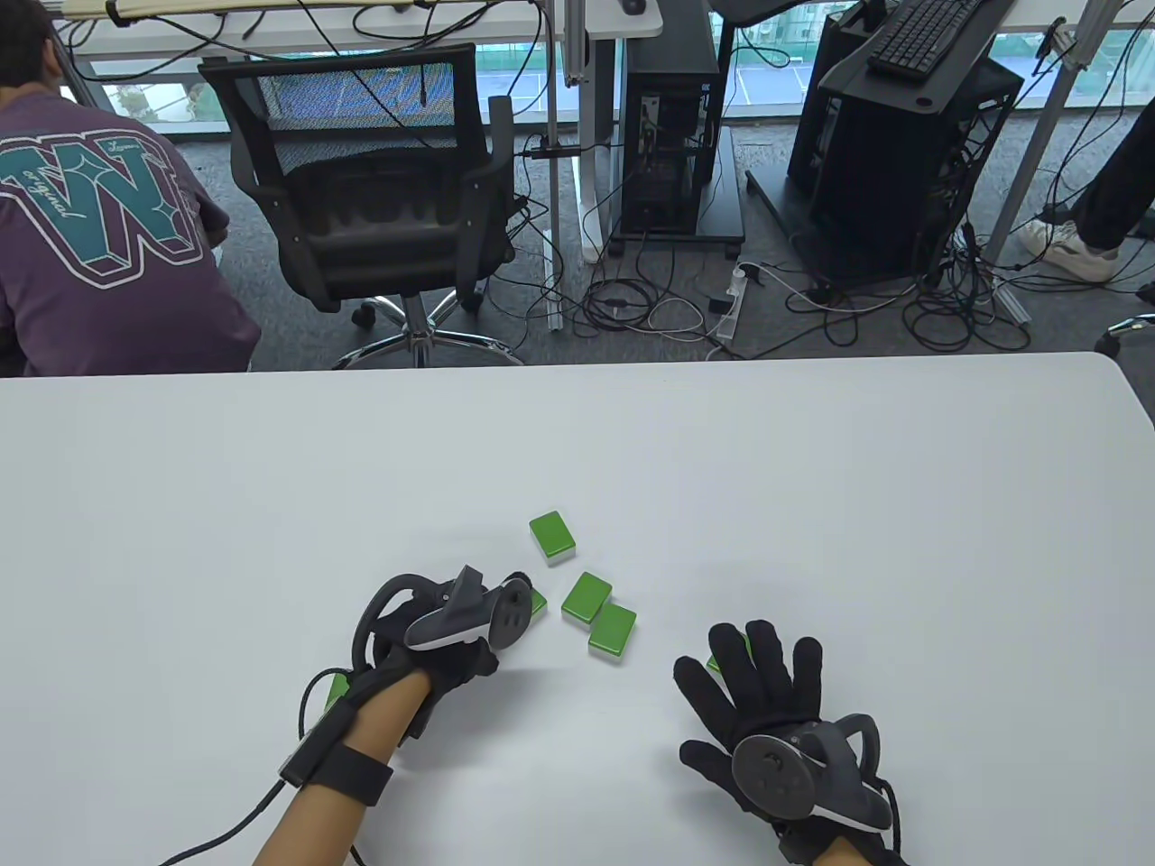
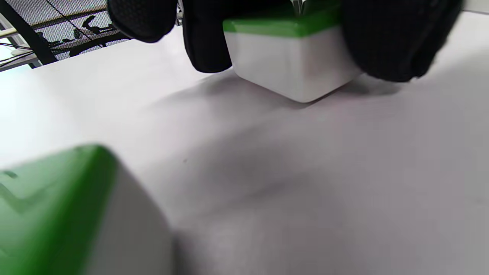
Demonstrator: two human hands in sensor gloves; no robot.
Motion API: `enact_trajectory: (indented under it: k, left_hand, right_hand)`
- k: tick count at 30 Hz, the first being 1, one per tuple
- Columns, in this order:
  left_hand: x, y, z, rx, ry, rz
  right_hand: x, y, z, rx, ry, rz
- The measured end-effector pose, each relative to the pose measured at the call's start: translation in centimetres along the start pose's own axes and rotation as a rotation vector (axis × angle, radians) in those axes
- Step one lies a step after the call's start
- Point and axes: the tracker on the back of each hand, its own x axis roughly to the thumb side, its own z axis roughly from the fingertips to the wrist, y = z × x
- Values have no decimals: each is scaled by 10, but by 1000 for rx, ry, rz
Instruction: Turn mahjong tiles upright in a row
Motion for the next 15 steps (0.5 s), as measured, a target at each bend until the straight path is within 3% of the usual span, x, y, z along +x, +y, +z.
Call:
enact_trajectory:
  k: [8,15]
  left_hand:
    - [-8,-8,44,-70,-171,13]
    - [-15,-19,67,23,-210,-3]
  right_hand:
    - [1,1,0,12,0,1]
    - [0,3,-1,24,8,4]
